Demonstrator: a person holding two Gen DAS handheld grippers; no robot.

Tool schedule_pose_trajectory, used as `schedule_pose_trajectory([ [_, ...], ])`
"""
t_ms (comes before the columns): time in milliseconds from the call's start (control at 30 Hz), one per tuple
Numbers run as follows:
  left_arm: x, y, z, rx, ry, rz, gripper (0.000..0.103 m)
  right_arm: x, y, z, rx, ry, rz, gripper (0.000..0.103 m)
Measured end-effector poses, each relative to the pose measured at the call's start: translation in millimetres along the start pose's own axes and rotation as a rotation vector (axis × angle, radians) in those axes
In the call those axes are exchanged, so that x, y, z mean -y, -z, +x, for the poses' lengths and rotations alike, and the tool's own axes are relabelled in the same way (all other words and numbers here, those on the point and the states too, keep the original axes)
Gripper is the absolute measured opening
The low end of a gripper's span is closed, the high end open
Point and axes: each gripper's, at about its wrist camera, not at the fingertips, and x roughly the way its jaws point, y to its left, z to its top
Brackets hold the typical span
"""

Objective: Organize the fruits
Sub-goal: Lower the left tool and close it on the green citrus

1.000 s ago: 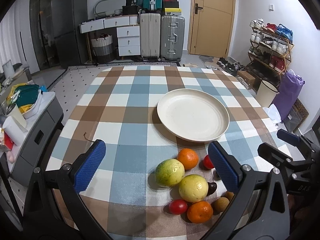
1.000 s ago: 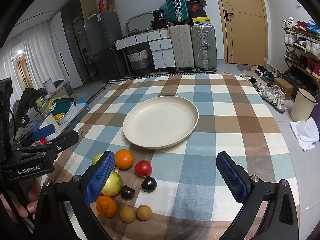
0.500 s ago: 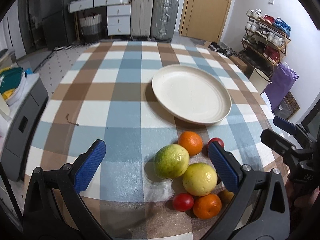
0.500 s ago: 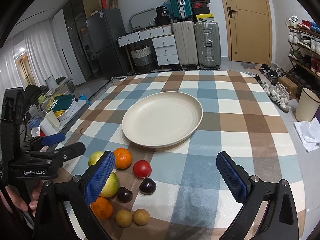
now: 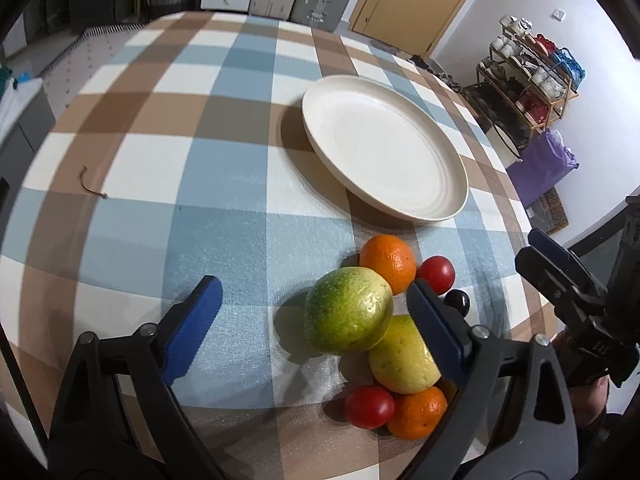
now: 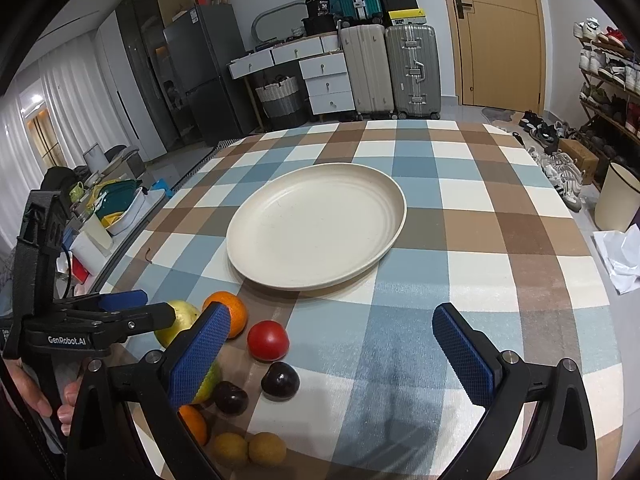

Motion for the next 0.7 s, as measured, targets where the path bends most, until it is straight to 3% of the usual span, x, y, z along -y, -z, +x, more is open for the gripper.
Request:
schedule_pose_trajectory([
  [400,-5.0,-4.6,22.0,-0.072,0.143,-0.026,0.064,1.2,-0.6,12.0,-0.022,0.001,0.007,0.103],
  [500,-4.0,-4.4,25.5,-0.089,0.192,-0.032,0.052,0.3,0.0,12.2,-0.023,0.004,0.005,0.103],
  [700,-6.8,-4.6,28.8,-0.084,0.244,-0.052,0.047,0.7,0.7,10.5,-0.02,0.007,0.009,0.103],
])
